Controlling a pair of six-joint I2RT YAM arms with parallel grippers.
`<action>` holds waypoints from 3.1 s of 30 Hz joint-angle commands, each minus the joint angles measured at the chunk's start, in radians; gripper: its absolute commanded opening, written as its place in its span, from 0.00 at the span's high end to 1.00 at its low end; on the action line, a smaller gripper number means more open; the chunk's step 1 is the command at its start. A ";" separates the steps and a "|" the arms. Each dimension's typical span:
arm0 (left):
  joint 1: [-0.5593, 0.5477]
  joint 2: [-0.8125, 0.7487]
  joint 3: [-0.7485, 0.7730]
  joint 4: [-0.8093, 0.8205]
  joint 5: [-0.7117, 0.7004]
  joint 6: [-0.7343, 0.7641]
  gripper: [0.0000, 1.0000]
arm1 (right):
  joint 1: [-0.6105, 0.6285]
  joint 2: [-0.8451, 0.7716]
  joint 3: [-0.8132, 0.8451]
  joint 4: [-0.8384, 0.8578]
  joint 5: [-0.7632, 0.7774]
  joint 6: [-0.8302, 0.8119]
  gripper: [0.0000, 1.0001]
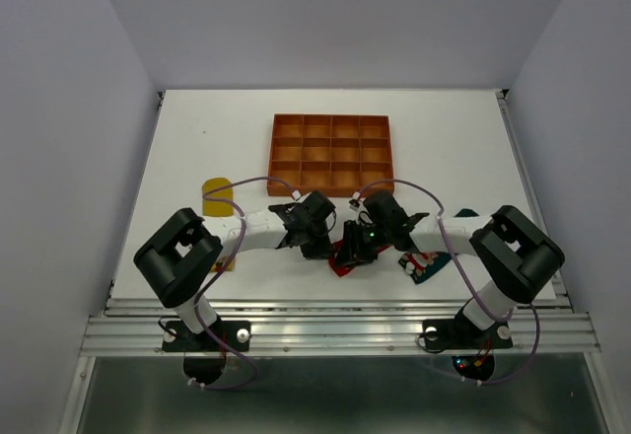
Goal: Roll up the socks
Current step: Pick up the sock at the center of the board.
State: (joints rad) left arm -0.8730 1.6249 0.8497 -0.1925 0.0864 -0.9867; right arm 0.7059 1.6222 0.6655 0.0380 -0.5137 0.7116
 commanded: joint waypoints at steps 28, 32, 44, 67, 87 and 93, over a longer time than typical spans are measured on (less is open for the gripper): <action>-0.018 0.006 0.002 -0.226 -0.061 -0.089 1.00 | 0.391 -0.384 -0.007 -0.101 0.342 -0.472 0.00; -0.020 0.003 0.000 -0.228 -0.054 -0.089 1.00 | 0.463 -0.349 0.014 -0.116 0.498 -0.509 0.00; -0.023 0.016 -0.005 -0.222 -0.033 -0.087 1.00 | 0.557 -0.199 0.124 -0.155 0.650 -0.595 0.01; -0.023 0.021 -0.001 -0.222 -0.031 -0.095 1.00 | 0.557 -0.193 0.097 -0.063 0.494 -0.626 0.07; -0.024 0.010 -0.009 -0.232 -0.036 -0.105 1.00 | 0.557 -0.105 0.065 -0.086 0.750 -0.528 0.18; -0.026 0.016 -0.006 -0.234 -0.033 -0.101 1.00 | 0.557 -0.094 0.051 -0.086 0.825 -0.508 0.21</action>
State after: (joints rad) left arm -0.8658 1.6272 0.8780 -0.3058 0.1020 -1.1084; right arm 1.2766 1.5047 0.7261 -0.0685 0.2329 0.1646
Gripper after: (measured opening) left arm 0.040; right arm 0.798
